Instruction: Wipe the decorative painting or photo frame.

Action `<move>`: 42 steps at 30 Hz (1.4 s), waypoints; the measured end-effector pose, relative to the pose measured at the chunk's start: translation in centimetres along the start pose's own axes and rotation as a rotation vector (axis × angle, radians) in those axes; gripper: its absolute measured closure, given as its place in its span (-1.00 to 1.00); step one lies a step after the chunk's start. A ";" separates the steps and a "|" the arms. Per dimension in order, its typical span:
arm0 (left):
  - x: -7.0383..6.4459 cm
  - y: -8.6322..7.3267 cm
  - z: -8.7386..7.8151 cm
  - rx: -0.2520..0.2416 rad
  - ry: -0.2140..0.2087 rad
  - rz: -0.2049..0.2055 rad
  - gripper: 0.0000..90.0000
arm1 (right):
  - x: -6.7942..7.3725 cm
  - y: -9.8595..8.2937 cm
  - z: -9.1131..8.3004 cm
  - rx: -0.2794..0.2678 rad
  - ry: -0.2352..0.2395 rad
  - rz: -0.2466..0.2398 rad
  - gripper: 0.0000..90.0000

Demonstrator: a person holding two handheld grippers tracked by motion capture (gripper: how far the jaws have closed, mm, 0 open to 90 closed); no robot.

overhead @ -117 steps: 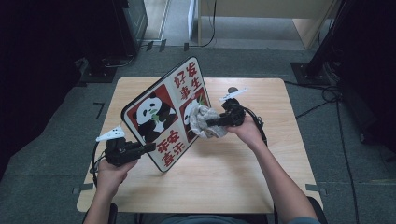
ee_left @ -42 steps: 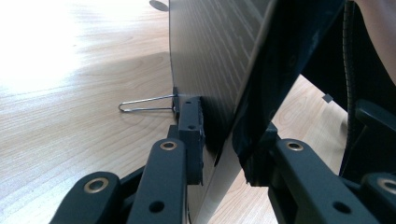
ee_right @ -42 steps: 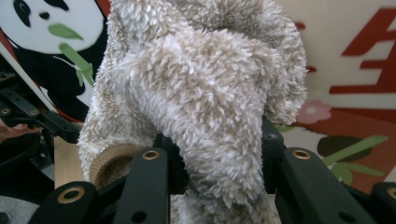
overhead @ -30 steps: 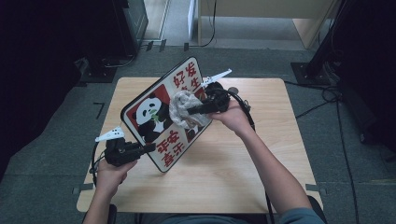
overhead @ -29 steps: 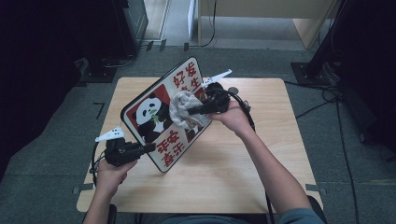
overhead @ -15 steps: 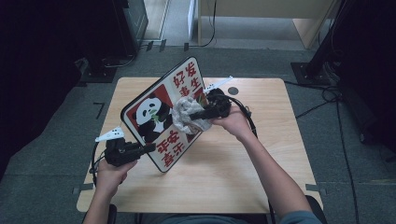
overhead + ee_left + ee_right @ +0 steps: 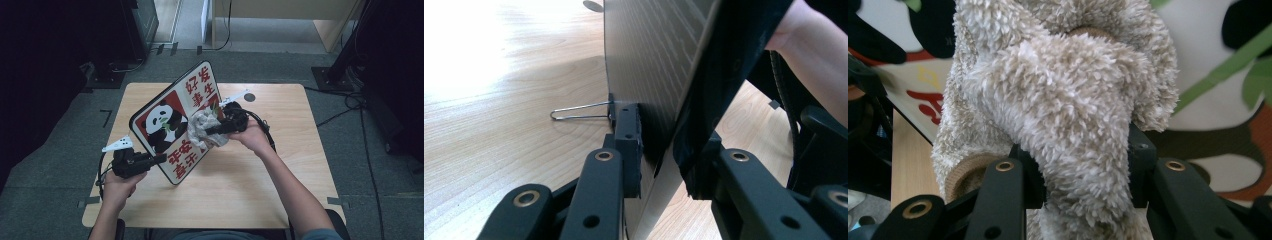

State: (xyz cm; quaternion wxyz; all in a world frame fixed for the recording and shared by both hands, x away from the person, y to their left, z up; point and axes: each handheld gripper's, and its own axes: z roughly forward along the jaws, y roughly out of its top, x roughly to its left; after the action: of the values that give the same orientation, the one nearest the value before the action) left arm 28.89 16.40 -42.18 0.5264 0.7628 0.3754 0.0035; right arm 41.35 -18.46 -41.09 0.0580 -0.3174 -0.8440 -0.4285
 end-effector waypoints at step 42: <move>0.1 0.0 0.0 -0.004 0.002 -0.014 0.62 | -1.6 -4.7 1.7 0.109 -0.003 0.027 0.47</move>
State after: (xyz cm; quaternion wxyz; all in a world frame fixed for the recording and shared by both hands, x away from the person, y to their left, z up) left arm 28.91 16.43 -42.23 0.5274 0.7592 0.3814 0.0014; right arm 40.12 -19.97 -45.98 0.0795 -0.3256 -0.8619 -0.3806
